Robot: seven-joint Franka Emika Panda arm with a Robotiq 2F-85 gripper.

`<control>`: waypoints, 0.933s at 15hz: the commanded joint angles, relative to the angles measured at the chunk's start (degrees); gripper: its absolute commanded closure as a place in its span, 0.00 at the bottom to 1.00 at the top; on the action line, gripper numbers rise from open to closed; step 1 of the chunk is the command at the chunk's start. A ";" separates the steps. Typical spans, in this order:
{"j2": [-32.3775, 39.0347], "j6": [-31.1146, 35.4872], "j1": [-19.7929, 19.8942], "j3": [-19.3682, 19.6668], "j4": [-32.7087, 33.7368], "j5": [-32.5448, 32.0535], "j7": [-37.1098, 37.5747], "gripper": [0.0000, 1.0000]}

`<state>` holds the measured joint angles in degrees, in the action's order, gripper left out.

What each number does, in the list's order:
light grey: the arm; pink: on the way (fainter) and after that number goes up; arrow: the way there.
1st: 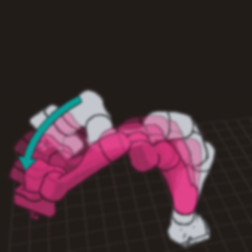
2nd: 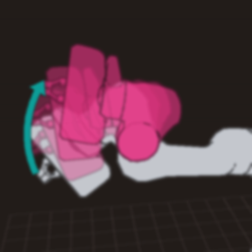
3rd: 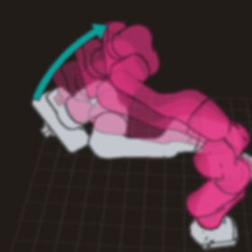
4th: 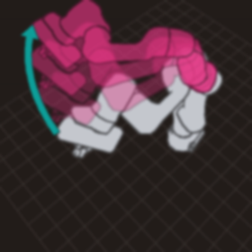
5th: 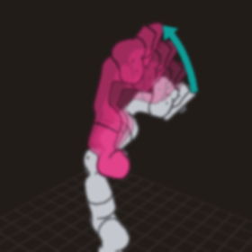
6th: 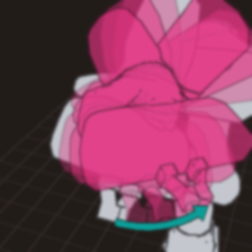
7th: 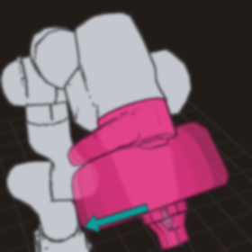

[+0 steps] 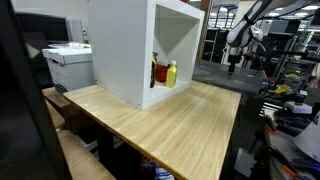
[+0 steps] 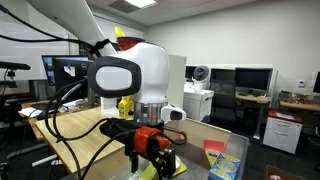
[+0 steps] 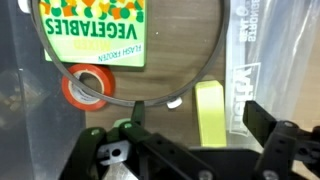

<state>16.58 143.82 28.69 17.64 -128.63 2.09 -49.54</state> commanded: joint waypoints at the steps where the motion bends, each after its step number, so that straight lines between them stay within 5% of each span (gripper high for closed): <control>1: -0.05 -0.07 0.23 -0.21 0.00 -0.19 0.11 0.00; 14: 0.42 1.33 0.75 -1.62 -0.49 1.37 -2.18 0.00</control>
<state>16.77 144.00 28.70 17.17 -128.62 2.18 -49.55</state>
